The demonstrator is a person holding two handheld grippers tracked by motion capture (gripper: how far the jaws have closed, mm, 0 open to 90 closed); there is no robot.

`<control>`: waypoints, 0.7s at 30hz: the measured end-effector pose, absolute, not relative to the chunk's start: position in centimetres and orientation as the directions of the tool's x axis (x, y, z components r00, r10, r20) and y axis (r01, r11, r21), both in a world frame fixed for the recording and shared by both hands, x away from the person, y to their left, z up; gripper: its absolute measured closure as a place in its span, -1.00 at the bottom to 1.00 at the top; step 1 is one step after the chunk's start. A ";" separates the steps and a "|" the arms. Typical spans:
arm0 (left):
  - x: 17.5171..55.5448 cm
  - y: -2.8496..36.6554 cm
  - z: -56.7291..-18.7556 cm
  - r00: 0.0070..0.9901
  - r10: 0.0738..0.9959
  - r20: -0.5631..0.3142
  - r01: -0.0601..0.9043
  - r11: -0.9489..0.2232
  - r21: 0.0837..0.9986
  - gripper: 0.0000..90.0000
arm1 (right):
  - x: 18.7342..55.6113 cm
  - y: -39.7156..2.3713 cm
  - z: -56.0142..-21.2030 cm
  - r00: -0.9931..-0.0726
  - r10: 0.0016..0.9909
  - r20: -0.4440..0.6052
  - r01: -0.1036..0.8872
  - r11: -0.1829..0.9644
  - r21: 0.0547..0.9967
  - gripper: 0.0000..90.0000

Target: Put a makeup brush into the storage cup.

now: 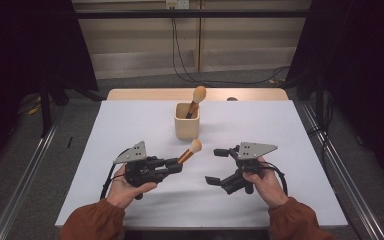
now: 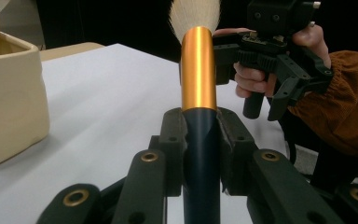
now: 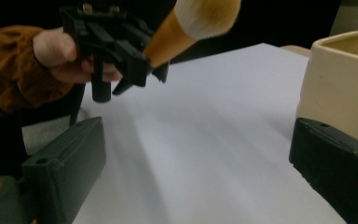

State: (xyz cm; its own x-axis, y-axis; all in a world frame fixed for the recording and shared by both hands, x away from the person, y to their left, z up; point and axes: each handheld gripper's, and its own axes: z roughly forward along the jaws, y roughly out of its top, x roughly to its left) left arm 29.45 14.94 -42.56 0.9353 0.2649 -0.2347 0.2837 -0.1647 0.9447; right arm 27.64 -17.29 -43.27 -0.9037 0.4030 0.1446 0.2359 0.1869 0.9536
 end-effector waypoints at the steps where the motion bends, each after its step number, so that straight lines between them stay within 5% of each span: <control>1: 29.5 14.9 -42.5 0.936 0.262 -0.234 0.281 -0.163 0.946 0.65 | 27.7 -17.3 -43.2 -0.902 0.398 0.166 0.246 0.160 0.956 -0.93; 15: 29.0 13.6 -42.5 0.948 0.217 -0.232 0.269 -0.162 0.949 0.65 | 27.6 -16.4 -42.3 -0.916 0.347 0.203 0.245 0.081 0.966 -0.95; 21: 28.9 13.3 -42.7 0.949 0.208 -0.236 0.271 -0.162 0.949 0.65 | 27.9 -15.9 -42.3 -0.914 0.331 0.234 0.268 0.061 0.961 -0.78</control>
